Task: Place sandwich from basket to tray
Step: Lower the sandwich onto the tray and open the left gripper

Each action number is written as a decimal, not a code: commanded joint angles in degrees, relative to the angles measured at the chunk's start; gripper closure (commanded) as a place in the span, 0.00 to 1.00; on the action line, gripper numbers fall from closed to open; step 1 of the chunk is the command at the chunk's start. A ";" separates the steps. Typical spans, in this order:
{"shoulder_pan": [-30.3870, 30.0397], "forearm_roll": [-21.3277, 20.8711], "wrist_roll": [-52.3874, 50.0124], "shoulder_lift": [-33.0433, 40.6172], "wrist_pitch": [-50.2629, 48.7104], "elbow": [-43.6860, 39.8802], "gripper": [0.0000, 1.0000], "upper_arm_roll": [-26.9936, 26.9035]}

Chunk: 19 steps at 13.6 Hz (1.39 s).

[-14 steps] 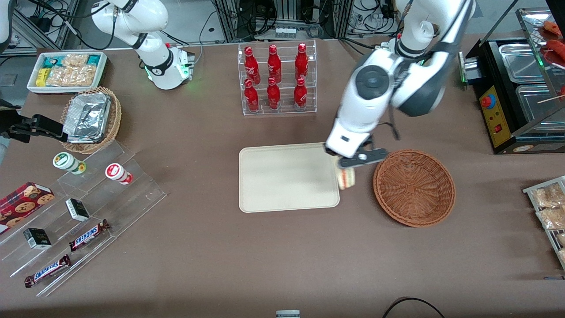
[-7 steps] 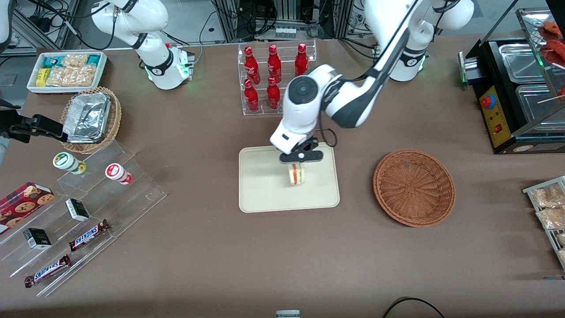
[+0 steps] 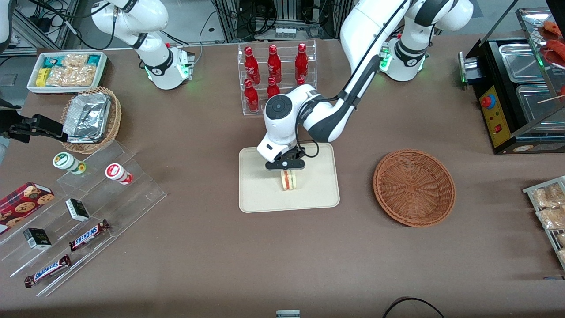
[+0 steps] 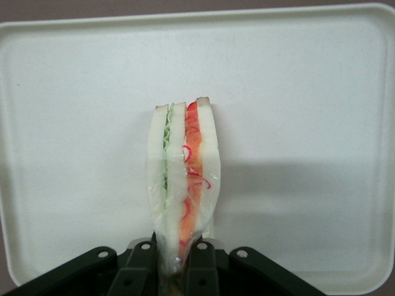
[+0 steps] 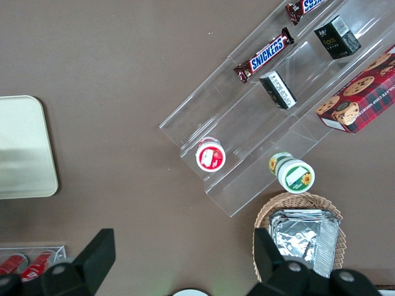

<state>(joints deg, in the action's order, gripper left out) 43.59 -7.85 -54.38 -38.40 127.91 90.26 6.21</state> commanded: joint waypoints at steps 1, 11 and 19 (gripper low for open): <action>1.06 -1.21 -1.17 -1.33 0.06 -1.93 1.00 -0.85; -0.08 -0.33 -1.52 5.42 -4.40 -1.93 0.00 -1.47; -12.02 2.40 0.06 25.19 -26.01 -1.22 0.00 -1.38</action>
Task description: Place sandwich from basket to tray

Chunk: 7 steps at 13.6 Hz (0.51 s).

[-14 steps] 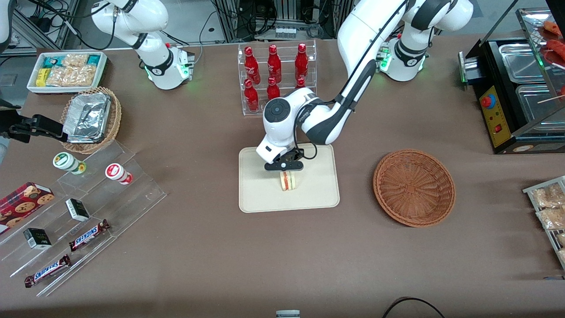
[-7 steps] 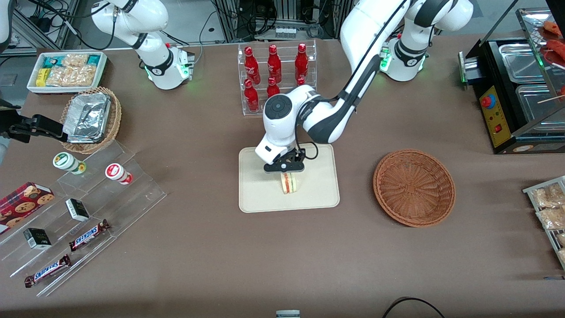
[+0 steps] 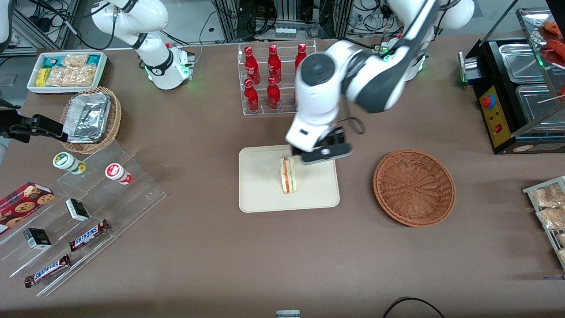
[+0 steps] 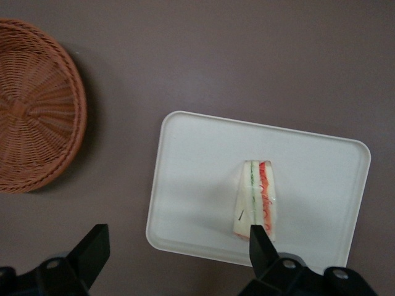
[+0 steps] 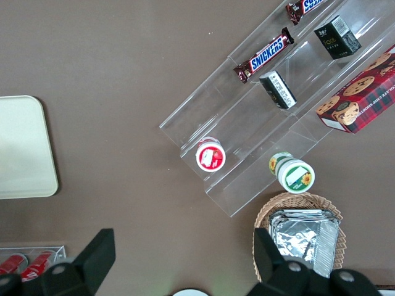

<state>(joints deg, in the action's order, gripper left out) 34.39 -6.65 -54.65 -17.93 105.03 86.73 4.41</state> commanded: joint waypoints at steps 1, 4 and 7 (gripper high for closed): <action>-5.18 1.20 2.42 7.19 -5.25 2.91 0.00 0.42; -13.79 2.60 13.74 15.27 -8.00 7.91 0.00 0.42; -22.75 4.80 27.44 20.73 -11.41 10.21 0.00 0.42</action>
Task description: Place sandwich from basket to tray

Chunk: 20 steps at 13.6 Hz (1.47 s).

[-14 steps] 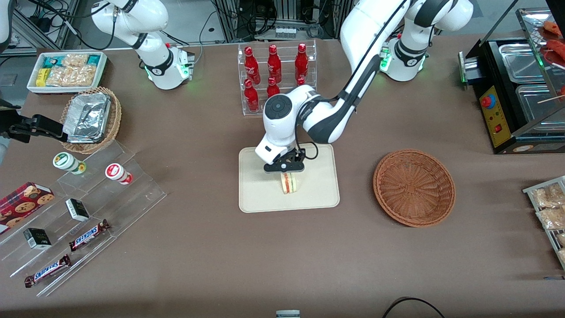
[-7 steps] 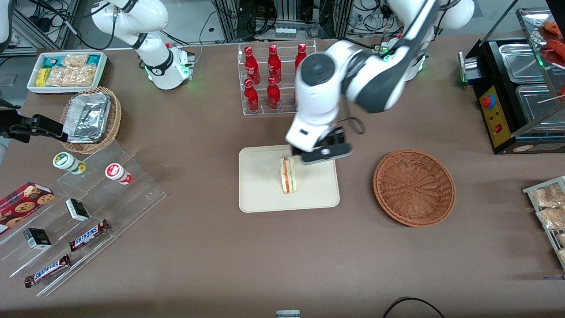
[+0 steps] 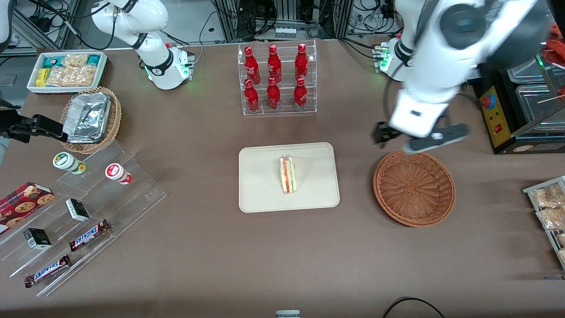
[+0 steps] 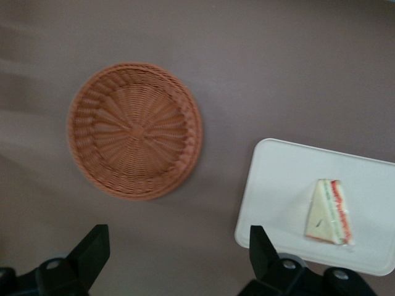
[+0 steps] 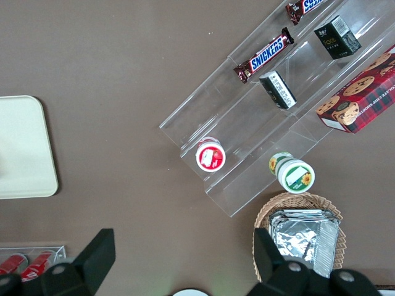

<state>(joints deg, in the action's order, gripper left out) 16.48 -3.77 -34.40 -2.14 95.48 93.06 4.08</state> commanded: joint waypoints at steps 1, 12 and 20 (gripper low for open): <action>-7.58 2.36 11.85 5.64 -3.18 3.70 0.00 0.75; -17.28 3.07 31.24 6.45 -5.75 0.99 0.00 0.75; -13.94 1.92 31.15 1.34 -9.51 -6.15 0.00 0.23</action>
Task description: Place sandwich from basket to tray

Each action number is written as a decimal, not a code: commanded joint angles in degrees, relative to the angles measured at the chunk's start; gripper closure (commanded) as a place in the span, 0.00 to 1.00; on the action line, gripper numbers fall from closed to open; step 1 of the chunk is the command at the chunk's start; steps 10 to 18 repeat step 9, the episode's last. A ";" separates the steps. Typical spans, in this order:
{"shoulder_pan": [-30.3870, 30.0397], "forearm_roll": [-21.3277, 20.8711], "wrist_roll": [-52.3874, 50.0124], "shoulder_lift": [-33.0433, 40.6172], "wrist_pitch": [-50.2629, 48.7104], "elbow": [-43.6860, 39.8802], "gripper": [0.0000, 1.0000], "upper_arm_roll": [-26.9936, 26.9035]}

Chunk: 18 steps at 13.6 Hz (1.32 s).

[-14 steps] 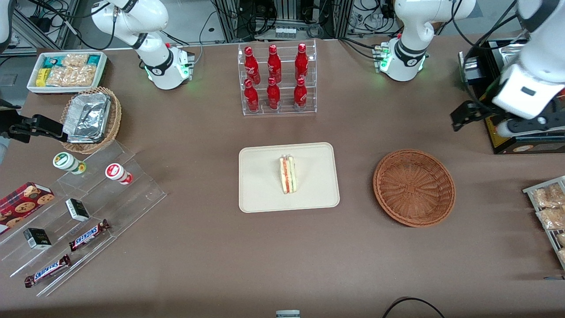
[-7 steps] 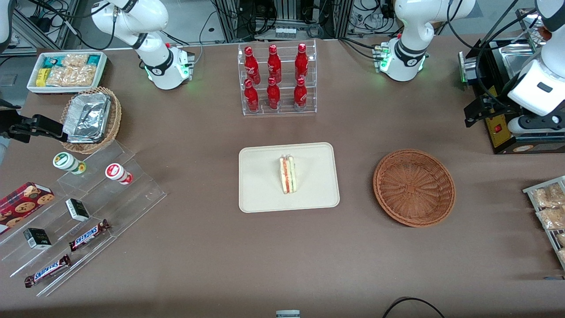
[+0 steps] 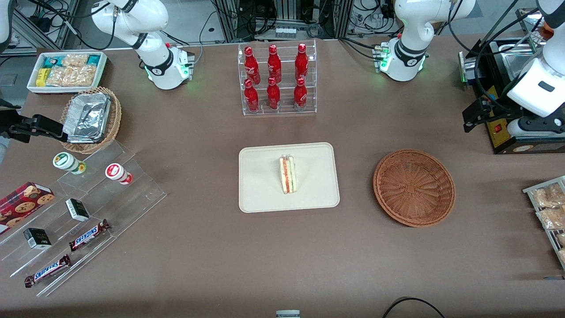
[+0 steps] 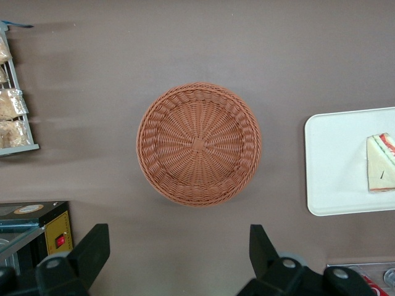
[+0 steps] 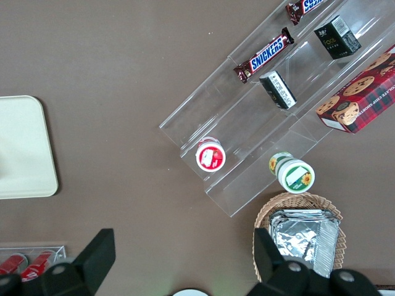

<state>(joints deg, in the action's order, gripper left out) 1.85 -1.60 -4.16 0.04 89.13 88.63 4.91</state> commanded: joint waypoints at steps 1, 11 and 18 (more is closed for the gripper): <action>1.92 -0.16 0.82 -1.18 -3.26 -1.79 0.00 -2.34; 0.52 0.81 1.17 -1.01 -3.70 -1.70 0.00 -3.76; 0.52 0.81 1.17 -1.01 -3.70 -1.70 0.00 -3.76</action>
